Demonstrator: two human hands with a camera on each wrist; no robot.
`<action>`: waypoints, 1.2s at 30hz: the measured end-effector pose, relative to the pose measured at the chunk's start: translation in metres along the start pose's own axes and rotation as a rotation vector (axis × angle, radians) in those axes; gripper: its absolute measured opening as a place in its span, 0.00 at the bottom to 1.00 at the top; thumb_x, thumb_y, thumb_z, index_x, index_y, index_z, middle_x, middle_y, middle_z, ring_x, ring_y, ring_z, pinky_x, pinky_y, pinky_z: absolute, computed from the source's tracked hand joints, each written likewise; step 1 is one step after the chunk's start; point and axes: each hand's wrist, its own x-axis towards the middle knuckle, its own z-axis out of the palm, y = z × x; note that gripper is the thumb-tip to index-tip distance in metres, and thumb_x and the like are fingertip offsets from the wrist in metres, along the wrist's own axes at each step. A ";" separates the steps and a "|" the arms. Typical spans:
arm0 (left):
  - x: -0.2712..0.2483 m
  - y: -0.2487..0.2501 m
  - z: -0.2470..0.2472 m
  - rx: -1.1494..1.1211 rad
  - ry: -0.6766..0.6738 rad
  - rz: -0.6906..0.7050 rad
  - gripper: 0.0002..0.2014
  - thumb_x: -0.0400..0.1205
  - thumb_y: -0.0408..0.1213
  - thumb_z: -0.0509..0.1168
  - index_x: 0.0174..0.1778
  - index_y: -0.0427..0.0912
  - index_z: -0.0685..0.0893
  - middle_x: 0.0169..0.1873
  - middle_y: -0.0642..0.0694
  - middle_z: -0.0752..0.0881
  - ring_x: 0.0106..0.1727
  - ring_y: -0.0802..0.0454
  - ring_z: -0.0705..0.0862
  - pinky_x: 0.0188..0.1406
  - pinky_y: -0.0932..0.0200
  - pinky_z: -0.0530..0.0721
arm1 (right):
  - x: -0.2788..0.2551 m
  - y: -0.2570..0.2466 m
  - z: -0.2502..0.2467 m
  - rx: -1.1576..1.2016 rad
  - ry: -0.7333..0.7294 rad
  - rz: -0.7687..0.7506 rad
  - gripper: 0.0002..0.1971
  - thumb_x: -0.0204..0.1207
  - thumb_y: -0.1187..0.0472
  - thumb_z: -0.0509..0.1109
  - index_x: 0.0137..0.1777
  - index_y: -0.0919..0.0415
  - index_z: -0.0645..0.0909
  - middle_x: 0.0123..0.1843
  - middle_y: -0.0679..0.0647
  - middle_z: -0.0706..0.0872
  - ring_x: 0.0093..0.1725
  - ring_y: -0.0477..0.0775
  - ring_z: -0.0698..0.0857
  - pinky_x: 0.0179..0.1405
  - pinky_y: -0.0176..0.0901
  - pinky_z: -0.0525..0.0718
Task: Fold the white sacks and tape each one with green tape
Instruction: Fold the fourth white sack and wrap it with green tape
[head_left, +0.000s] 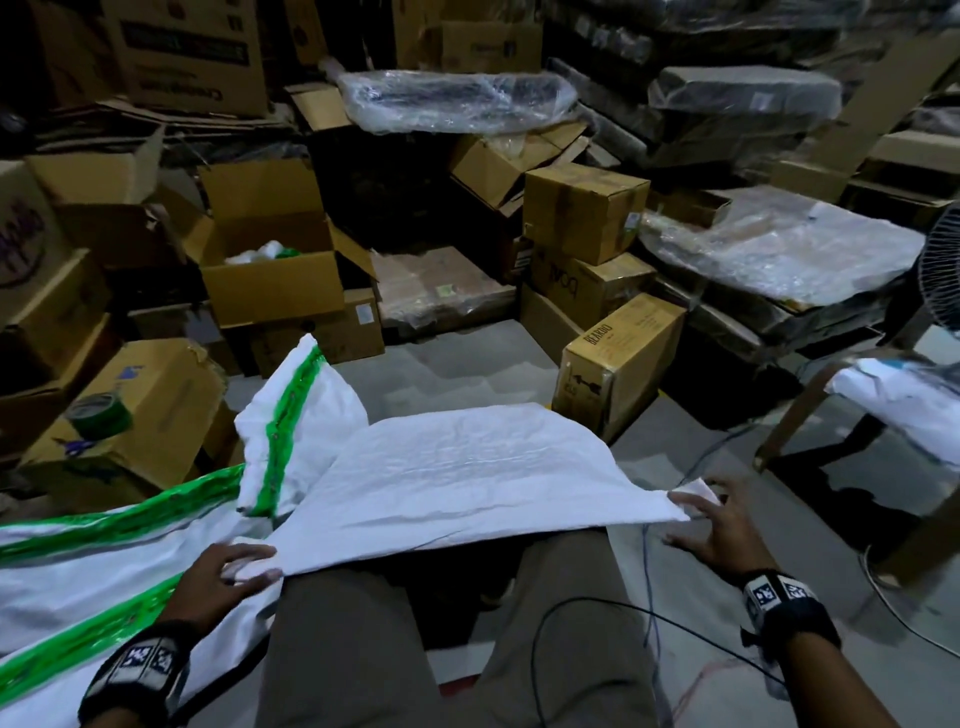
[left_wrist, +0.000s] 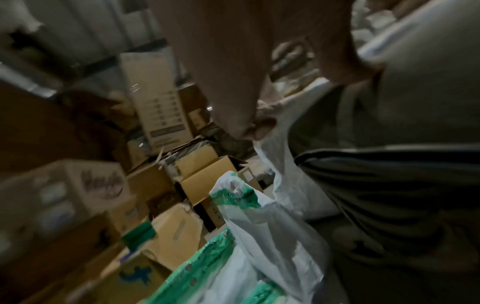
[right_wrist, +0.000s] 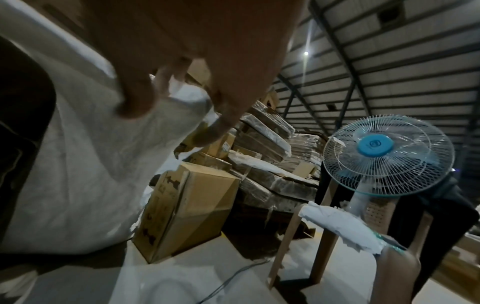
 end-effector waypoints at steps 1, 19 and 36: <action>-0.001 -0.006 0.001 0.095 -0.017 0.021 0.22 0.64 0.39 0.88 0.52 0.55 0.92 0.54 0.45 0.81 0.57 0.48 0.78 0.58 0.52 0.77 | -0.001 0.001 0.000 -0.033 0.032 -0.036 0.27 0.53 0.64 0.92 0.55 0.52 0.91 0.66 0.61 0.73 0.53 0.66 0.83 0.52 0.58 0.87; 0.030 0.015 -0.017 -0.164 0.375 0.022 0.07 0.80 0.31 0.74 0.51 0.32 0.92 0.38 0.42 0.89 0.43 0.60 0.83 0.36 0.81 0.71 | 0.018 -0.014 -0.015 0.448 0.239 0.362 0.12 0.79 0.61 0.76 0.55 0.71 0.89 0.42 0.59 0.90 0.41 0.40 0.85 0.43 0.28 0.79; 0.091 0.029 0.021 0.011 0.329 -0.283 0.18 0.77 0.44 0.78 0.46 0.30 0.92 0.43 0.32 0.91 0.53 0.32 0.88 0.51 0.47 0.81 | 0.075 -0.055 0.017 -0.034 0.050 0.551 0.06 0.81 0.65 0.66 0.51 0.58 0.84 0.49 0.65 0.85 0.54 0.71 0.85 0.50 0.52 0.79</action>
